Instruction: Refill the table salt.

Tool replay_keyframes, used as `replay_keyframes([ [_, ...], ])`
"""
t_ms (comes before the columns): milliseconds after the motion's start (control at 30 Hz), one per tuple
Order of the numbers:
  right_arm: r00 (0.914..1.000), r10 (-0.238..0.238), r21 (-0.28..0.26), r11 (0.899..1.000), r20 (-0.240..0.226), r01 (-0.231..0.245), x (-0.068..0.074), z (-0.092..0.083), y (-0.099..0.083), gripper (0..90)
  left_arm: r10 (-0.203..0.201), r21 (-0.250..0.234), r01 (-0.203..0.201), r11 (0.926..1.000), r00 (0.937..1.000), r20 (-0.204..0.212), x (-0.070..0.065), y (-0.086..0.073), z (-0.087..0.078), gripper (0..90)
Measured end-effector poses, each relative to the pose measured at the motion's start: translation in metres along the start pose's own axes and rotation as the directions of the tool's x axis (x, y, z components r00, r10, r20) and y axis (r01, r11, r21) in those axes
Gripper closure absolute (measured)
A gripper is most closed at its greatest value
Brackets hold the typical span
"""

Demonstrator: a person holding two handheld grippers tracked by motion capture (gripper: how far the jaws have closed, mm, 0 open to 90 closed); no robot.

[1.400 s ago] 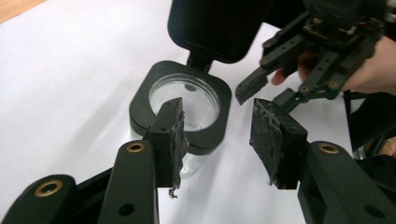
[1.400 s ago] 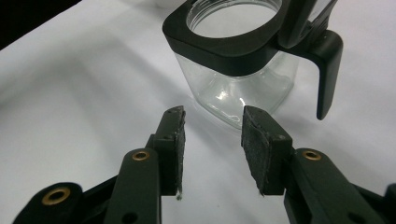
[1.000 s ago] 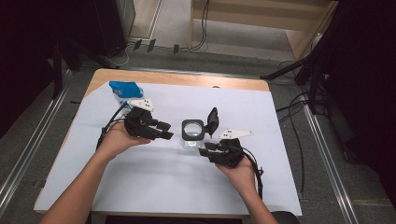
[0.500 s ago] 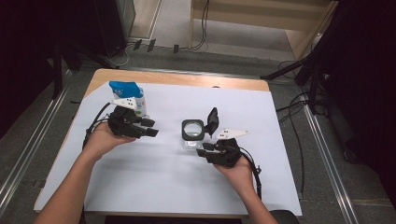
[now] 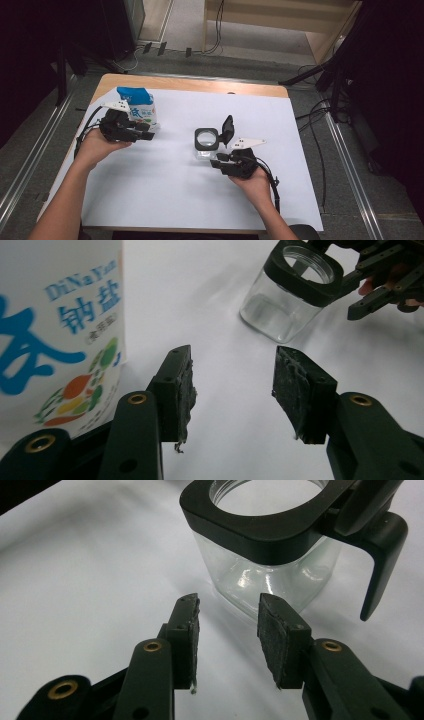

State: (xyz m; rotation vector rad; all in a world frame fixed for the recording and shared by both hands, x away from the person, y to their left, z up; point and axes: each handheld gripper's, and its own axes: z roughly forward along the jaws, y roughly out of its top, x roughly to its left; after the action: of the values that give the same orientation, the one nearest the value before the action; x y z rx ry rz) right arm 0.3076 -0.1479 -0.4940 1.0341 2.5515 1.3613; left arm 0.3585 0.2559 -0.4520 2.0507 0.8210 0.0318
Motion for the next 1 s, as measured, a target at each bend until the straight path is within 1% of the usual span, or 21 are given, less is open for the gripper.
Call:
replay_keyframes([
  [67,1.0000,-0.001,-0.001,1.000,0.000,0.001,0.000,0.001,0.000,61.9,-0.008,-0.010,0.008,0.9999,1.0000,-0.004,0.004,-0.003,-0.004,51.2],
  [100,1.0000,0.000,0.000,1.000,-0.001,0.000,0.000,0.001,0.000,61.9,-0.006,-0.010,0.006,0.9999,0.9999,-0.013,0.007,-0.004,-0.006,51.4],
  [133,1.0000,0.001,0.003,1.000,-0.001,-0.001,0.000,0.001,0.000,61.8,-0.014,-0.013,0.014,0.9998,0.9998,-0.016,0.009,-0.005,-0.009,51.7],
  [200,1.0000,-0.002,0.005,1.000,-0.003,0.002,0.000,0.002,0.000,61.8,-0.025,-0.032,0.024,0.9992,0.9995,-0.020,0.014,-0.006,-0.015,52.2],
  [233,1.0000,-0.003,0.005,1.000,-0.003,0.003,0.000,0.002,0.001,61.8,-0.030,-0.041,0.029,0.9987,0.9992,-0.025,0.015,-0.007,-0.017,52.3],
  [300,1.0000,-0.004,0.003,1.000,-0.008,0.004,0.001,0.002,0.000,61.7,-0.034,-0.038,0.033,0.9987,0.9987,-0.038,0.020,-0.006,-0.022,52.9],
  [333,1.0000,-0.003,0.006,1.000,-0.009,0.003,0.001,0.002,0.000,61.6,-0.035,-0.051,0.033,0.9982,0.9983,-0.046,0.022,-0.006,-0.024,53.2],
  [367,0.9999,-0.006,0.009,1.000,-0.008,0.006,0.002,0.003,0.000,61.6,-0.040,-0.051,0.038,0.9980,0.9983,-0.043,0.024,-0.006,-0.026,53.4],
  [400,0.9999,-0.007,0.012,1.000,-0.009,0.007,0.002,0.003,0.000,61.6,-0.039,-0.040,0.037,0.9985,0.9979,-0.051,0.025,-0.005,-0.028,53.4],
  [467,0.9999,-0.006,0.009,1.000,-0.010,0.006,0.002,0.003,0.000,61.6,-0.042,-0.045,0.040,0.9982,0.9974,-0.058,0.028,-0.004,-0.032,53.4],
  [533,1.0000,0.000,0.011,1.000,-0.010,0.000,0.002,0.002,0.000,61.5,-0.039,-0.030,0.037,0.9989,0.9967,-0.072,0.032,-0.001,-0.035,53.5],
  [667,1.0000,-0.002,0.009,1.000,-0.006,0.002,0.001,0.002,0.000,61.5,-0.053,-0.022,0.052,0.9984,0.9978,-0.040,0.043,0.002,-0.041,53.8],
  [700,1.0000,-0.003,0.007,1.000,-0.005,0.003,0.001,0.002,0.000,61.5,-0.055,-0.021,0.054,0.9983,0.9976,-0.041,0.044,0.002,-0.043,54.0],
  [733,1.0000,-0.003,0.006,1.000,-0.006,0.003,0.001,0.002,0.000,61.5,-0.050,-0.023,0.049,0.9986,0.9975,-0.050,0.045,0.002,-0.045,54.1],
  [767,1.0000,-0.007,0.005,1.000,-0.006,0.007,0.001,0.002,0.000,61.5,-0.053,-0.031,0.052,0.9982,0.9973,-0.051,0.047,0.003,-0.047,54.5],
  [800,1.0000,-0.007,0.005,1.000,-0.005,0.007,0.001,0.002,0.000,61.5,-0.060,-0.027,0.058,0.9979,0.9967,-0.056,0.049,0.003,-0.049,54.5],
  [833,1.0000,-0.001,0.008,1.000,-0.005,0.001,0.001,0.002,0.000,61.5,-0.054,-0.024,0.052,0.9984,0.9960,-0.071,0.051,0.003,-0.052,54.5],
  [900,1.0000,-0.001,0.006,1.000,-0.004,0.001,0.001,0.002,0.000,61.5,-0.064,-0.031,0.061,0.9976,0.9947,-0.081,0.055,0.005,-0.057,54.5],
  [933,1.0000,-0.001,0.008,1.000,-0.005,0.001,0.001,0.002,0.000,61.5,-0.059,-0.032,0.057,0.9979,0.9940,-0.092,0.057,0.007,-0.059,54.7],
  [967,1.0000,-0.001,0.009,1.000,-0.006,0.002,0.001,0.002,0.000,61.5,-0.050,-0.044,0.046,0.9980,0.9936,-0.102,0.058,0.008,-0.061,55.0],
  [1000,1.0000,0.001,0.010,1.000,-0.007,-0.001,0.001,0.002,0.000,61.5,-0.048,-0.043,0.043,0.9981,0.9928,-0.110,0.060,0.011,-0.063,55.8],
])
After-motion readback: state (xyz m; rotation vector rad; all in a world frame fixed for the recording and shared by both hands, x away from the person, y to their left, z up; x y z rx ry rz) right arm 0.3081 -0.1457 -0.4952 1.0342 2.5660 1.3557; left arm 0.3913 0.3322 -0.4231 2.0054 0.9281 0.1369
